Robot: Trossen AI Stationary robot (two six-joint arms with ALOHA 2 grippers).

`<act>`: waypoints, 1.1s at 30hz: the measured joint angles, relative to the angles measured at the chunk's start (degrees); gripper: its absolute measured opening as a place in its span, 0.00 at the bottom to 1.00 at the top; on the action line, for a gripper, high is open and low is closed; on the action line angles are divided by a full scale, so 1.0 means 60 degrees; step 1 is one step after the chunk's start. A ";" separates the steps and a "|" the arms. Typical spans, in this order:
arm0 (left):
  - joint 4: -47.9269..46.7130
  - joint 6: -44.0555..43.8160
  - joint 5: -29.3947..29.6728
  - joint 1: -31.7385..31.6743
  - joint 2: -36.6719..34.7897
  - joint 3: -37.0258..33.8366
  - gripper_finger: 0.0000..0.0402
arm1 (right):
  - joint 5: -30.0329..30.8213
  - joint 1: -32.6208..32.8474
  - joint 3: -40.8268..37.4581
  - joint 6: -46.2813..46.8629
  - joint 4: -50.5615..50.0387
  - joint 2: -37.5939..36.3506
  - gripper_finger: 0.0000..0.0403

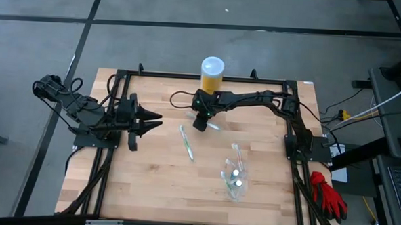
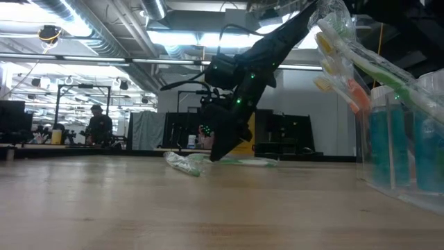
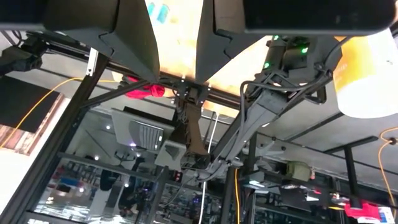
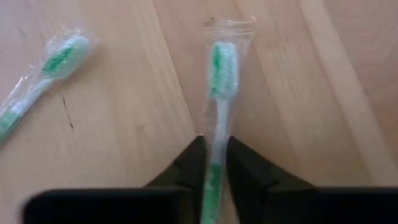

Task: Pick & Place toothbrushing station
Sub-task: Put the top green toothbrush into the transparent organizer

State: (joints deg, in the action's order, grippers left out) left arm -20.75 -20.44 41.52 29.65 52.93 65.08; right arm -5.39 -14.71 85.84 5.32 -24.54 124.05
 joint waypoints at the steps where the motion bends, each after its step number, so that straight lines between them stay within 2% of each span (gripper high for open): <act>1: 0.0000 -0.0001 0.0000 0.0000 0.0000 0.0000 0.25 | -0.0001 -0.0010 0.0000 -0.0002 -0.0016 0.0000 0.10; 3: 0.0000 0.0005 0.0000 0.0000 0.0000 0.0000 0.25 | -0.0026 -0.0012 0.0000 0.0002 -0.0013 0.0000 0.03; 10: 0.0000 0.0107 -0.0004 0.0000 0.0000 0.0000 0.25 | 0.0055 0.0054 -0.0011 0.0350 -0.0062 -0.0237 0.01; 16: 0.0000 0.0300 0.0073 0.0000 0.0000 0.0000 0.25 | 0.0753 0.0370 -0.0015 0.0436 -0.0170 -0.1452 0.01; 22: -0.0112 0.0387 0.0495 0.0000 -0.0004 0.0000 0.25 | 0.1740 0.0839 -0.0063 0.0523 -0.1026 -0.3296 0.00; 25: -0.0581 0.0298 0.0486 0.0000 -0.0004 0.0000 0.25 | 0.1885 0.1043 -0.0581 0.0560 -0.1364 -0.4516 0.00; 29: -0.1522 -0.0189 0.0477 0.0000 0.0000 0.0000 0.25 | 0.2186 0.1285 -0.2159 0.1509 -0.1125 -0.6673 0.00; 33: -0.1751 -0.0228 0.0397 0.0000 0.0000 0.0000 0.25 | 0.2642 0.2078 -0.4178 0.2627 0.0927 -0.9071 0.00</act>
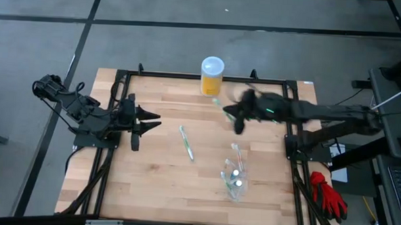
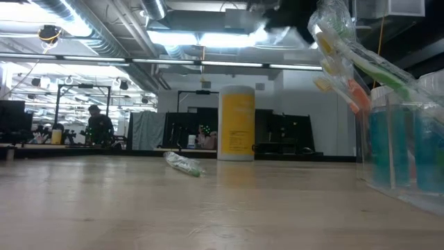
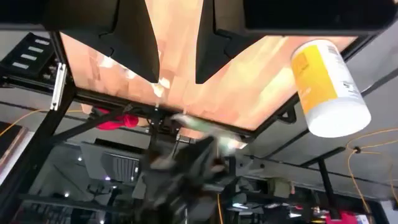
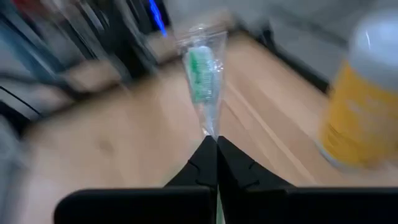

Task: Pick & Place toothbrushing station
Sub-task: Put the top green toothbrush into the transparent organizer

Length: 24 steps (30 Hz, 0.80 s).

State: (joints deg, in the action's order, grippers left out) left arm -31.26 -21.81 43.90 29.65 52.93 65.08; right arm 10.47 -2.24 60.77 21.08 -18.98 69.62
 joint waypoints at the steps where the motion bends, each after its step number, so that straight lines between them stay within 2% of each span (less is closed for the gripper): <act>1: -0.0022 0.0031 -0.0017 0.0000 0.0000 0.0000 0.25 | 0.0298 0.0293 -0.0431 0.0232 0.0665 -0.0575 0.00; 7: -0.0133 0.0231 -0.0250 0.0000 -0.0003 0.0000 0.25 | 0.3331 0.2634 -0.2812 0.0399 0.3950 -0.3293 0.00; 10: -0.0401 0.0234 -0.0259 -0.0004 0.0000 0.0000 0.25 | 0.4503 0.4153 -0.3814 0.0053 0.5502 -0.3845 0.00; 14: -0.0777 -0.0003 -0.0259 -0.0004 0.0000 0.0000 0.25 | 0.6665 0.6078 -0.4669 -0.0848 0.7800 -0.3617 0.00; 16: -0.0929 -0.0155 -0.0255 -0.0004 0.0012 0.0000 0.25 | 0.7383 0.6838 -0.4912 -0.1310 0.8787 -0.3268 0.00; 19: -0.0989 -0.0365 -0.0240 -0.0030 0.0052 0.0000 0.25 | 0.8045 0.7700 -0.4965 -0.1326 0.9340 -0.2650 0.00; 24: -0.1005 -0.0619 0.0023 -0.0291 0.0357 0.0000 0.25 | 0.8820 0.9026 -0.4965 -0.0393 0.9792 -0.1564 0.00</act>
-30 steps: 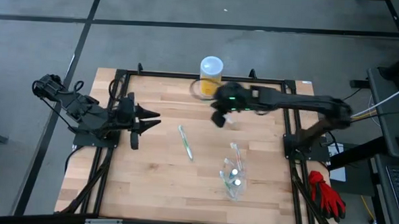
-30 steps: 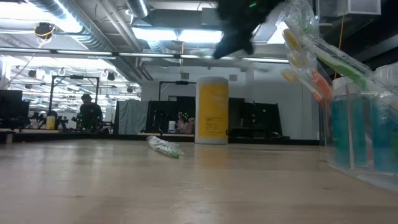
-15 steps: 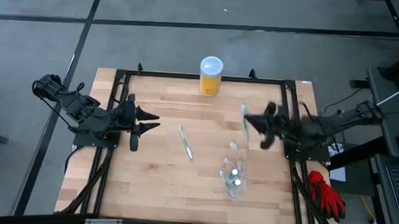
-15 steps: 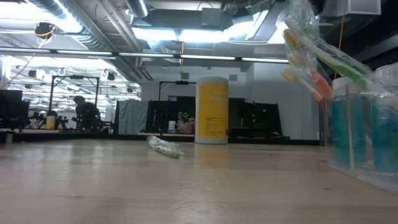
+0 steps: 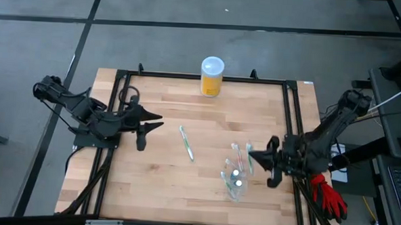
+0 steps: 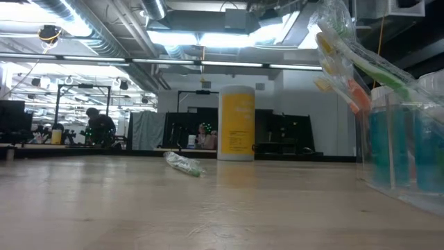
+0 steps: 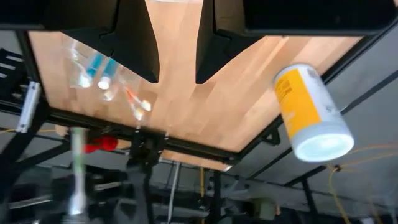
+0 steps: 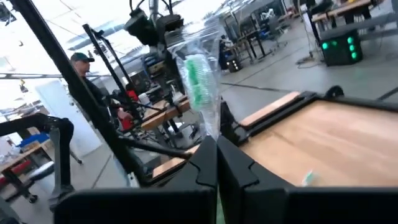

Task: Pick & Place toothbrushing station
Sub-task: Put the top green toothbrush into the transparent organizer

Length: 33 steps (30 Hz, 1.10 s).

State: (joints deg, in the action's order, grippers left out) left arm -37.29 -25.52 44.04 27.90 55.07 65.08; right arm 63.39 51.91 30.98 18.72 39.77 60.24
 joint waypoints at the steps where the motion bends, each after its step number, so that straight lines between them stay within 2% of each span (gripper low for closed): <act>1: -0.0001 -0.0078 -0.0001 -0.0093 0.0083 0.0000 0.25 | 0.0255 0.0268 0.0000 0.0025 0.0307 0.0231 0.00; 4: 0.0081 -0.0344 -0.0009 -0.0410 0.0410 0.0000 0.25 | 0.0671 0.0934 0.0000 -0.0321 0.1719 0.0930 0.00; 8: 0.0469 -0.0503 -0.0020 -0.0776 0.0935 -0.0004 0.25 | 0.0696 0.1506 0.0000 -0.1046 0.3781 0.2023 0.00; 16: 0.1874 -0.0500 -0.0038 -0.1287 0.1983 -0.0004 0.25 | 0.0227 0.1765 0.0007 -0.2721 0.7616 0.4096 0.00; 24: 0.2781 -0.0659 -0.0209 -0.1494 0.2605 -0.0004 0.25 | 0.0032 0.1577 0.0007 -0.2480 0.8112 0.5452 0.00; 29: 0.2910 -0.0878 -0.0326 -0.1490 0.2626 -0.0004 0.25 | -0.0591 0.1086 0.0015 -0.2047 0.8258 0.6077 0.00; 33: 0.3106 -0.0888 -0.0423 -0.1483 0.2626 -0.0004 0.25 | -0.0612 0.0917 0.0015 -0.1846 0.8281 0.6538 0.00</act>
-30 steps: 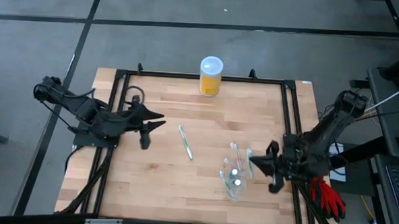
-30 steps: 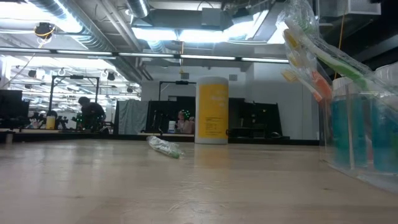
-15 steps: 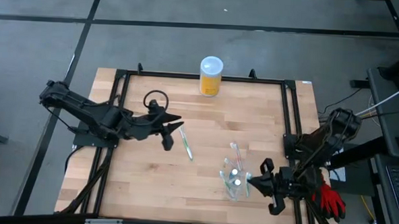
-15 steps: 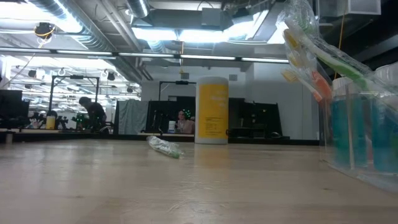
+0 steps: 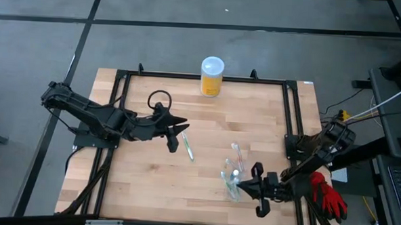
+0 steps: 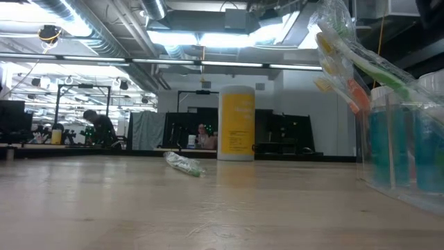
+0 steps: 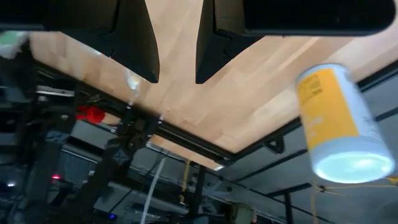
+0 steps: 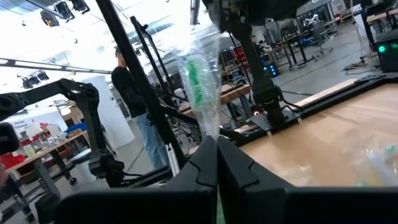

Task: Pick & Place toothbrushing station
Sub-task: Put the top green toothbrush into the transparent organizer

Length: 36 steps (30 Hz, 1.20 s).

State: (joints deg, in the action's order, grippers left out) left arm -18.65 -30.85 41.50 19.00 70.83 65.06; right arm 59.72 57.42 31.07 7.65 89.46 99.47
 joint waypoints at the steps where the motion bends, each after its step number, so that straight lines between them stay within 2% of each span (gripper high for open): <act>1: 0.0079 0.0004 -0.0130 0.0000 0.0000 0.0000 0.25 | 0.0001 -0.0009 0.0000 0.0080 0.0054 0.0101 0.00; 7: 0.0153 0.0007 -0.0689 0.0000 0.0000 0.0000 0.25 | 0.0078 -0.0125 0.0000 0.0299 0.0071 0.0678 0.00; 21: 0.0399 -0.0063 -0.0923 0.0001 0.0000 0.0000 0.25 | -0.0131 -0.0437 0.0000 0.1503 0.0024 0.1761 0.00; 31: 0.0380 -0.0138 -0.1028 0.0000 0.0000 0.0000 0.25 | 0.0490 0.0101 0.0000 0.2203 -0.0114 0.2257 0.00; 36: 0.0372 -0.0160 -0.1028 0.0000 0.0000 0.0000 0.25 | 0.1090 0.0416 0.0000 0.3170 -0.0680 0.2365 0.00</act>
State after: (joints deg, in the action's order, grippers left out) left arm -16.41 -31.81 35.33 19.00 70.83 65.06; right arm 66.25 59.91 31.07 26.67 85.38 113.66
